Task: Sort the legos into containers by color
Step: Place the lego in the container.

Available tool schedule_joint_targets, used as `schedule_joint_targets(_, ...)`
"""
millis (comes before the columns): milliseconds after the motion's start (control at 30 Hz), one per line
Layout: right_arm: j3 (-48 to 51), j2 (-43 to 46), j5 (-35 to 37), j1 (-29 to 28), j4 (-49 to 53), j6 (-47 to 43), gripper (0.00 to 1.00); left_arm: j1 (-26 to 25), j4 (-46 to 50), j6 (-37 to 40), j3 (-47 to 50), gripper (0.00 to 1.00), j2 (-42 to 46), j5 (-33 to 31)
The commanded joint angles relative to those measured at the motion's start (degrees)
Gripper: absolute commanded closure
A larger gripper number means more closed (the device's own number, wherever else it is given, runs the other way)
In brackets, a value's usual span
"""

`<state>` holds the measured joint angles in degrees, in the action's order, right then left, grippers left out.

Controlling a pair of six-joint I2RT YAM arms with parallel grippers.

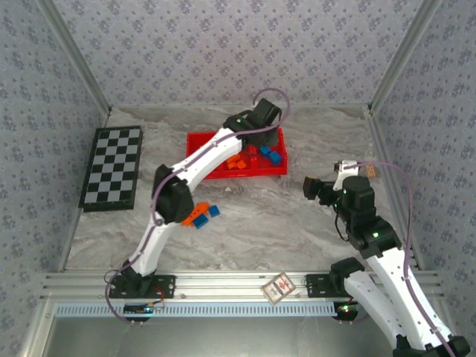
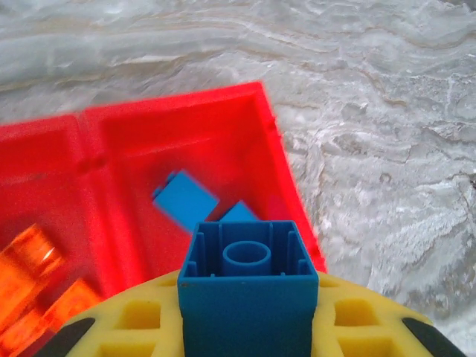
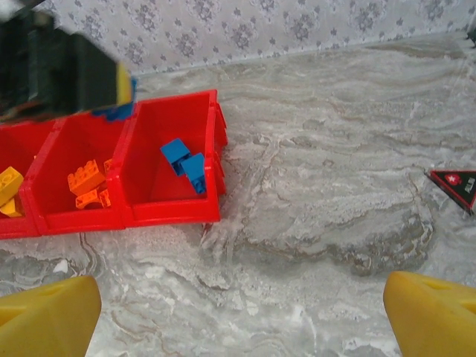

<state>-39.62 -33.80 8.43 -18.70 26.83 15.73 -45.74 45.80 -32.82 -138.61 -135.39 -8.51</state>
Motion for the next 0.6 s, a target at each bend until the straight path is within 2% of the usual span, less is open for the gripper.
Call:
schedule_joint_targets(0, 0.33, 1.06, 1.69, 0.45, 2.0, 1.22, 0.0, -0.43, 9.29, 3.91, -15.46, 0.98, -9.24, 1.08)
schedule_joint_targets(100, 0.64, 1.02, 3.02, 0.48, 2.24, 1.18, 0.0, 0.65, 11.89, 1.89, -22.23, 0.98, -14.72, -0.22)
schedule_joint_targets(233, 0.96, 0.89, 4.0, 0.59, 2.21, 1.21, 0.0, 1.7, 10.27, -0.93, -17.07, 0.97, -13.29, -1.85)
schedule_joint_targets(333, 1.08, 0.71, 4.15, 0.77, 1.89, 1.14, 0.0, 1.59, 6.16, -0.35, -11.57, 0.9, -10.95, -0.23)
schedule_joint_targets(367, 1.13, 0.6, 4.06, 0.9, 1.7, 1.15, 0.0, 1.41, 5.35, -0.15, -10.78, 0.84, -10.57, 0.14)
schedule_joint_targets(500, 1.28, 0.15, 4.05, 1.2, 1.6, 1.24, 0.0, 0.67, 4.47, 2.22, -11.69, 0.5, -10.37, 1.16)
schedule_joint_targets(567, 1.4, -0.16, 4.05, 1.29, 1.62, 1.31, 0.0, 0.69, 4.86, 2.39, -13.3, 0.45, -10.5, 1.61)
